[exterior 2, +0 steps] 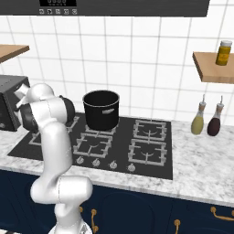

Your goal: Pick the kettle from the counter and place it on a stove burner. Then turn the burner on.

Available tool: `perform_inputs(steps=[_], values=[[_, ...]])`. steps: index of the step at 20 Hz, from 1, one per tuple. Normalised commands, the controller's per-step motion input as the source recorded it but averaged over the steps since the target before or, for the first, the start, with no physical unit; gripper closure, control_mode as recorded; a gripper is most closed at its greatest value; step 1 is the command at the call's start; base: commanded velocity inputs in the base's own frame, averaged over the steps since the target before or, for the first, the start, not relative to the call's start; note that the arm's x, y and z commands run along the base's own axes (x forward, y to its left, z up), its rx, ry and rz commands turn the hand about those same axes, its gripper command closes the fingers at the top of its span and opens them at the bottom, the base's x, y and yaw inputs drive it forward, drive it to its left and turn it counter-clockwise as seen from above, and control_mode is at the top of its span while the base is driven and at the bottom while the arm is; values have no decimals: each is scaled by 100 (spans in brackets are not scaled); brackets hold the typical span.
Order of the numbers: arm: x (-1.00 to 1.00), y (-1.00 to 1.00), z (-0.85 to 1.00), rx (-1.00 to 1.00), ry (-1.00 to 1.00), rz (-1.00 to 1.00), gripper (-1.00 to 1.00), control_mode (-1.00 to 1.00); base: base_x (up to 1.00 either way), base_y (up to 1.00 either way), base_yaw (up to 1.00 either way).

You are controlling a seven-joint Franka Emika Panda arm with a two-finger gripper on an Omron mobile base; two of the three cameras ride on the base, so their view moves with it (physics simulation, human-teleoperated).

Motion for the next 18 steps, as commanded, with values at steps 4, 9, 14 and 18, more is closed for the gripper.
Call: perform_inputs(steps=[4,9,14,18], values=[[-31,-16,0,0,2,-4,-100,-100,0,0,0],[-65,-26,0,0,0,-3,-100,-100,0,0,0],[-86,-45,6,3,0,-4,-100,-100,0,0,0],[-99,-53,10,8,-1,0,-100,-100,0,0,0]])
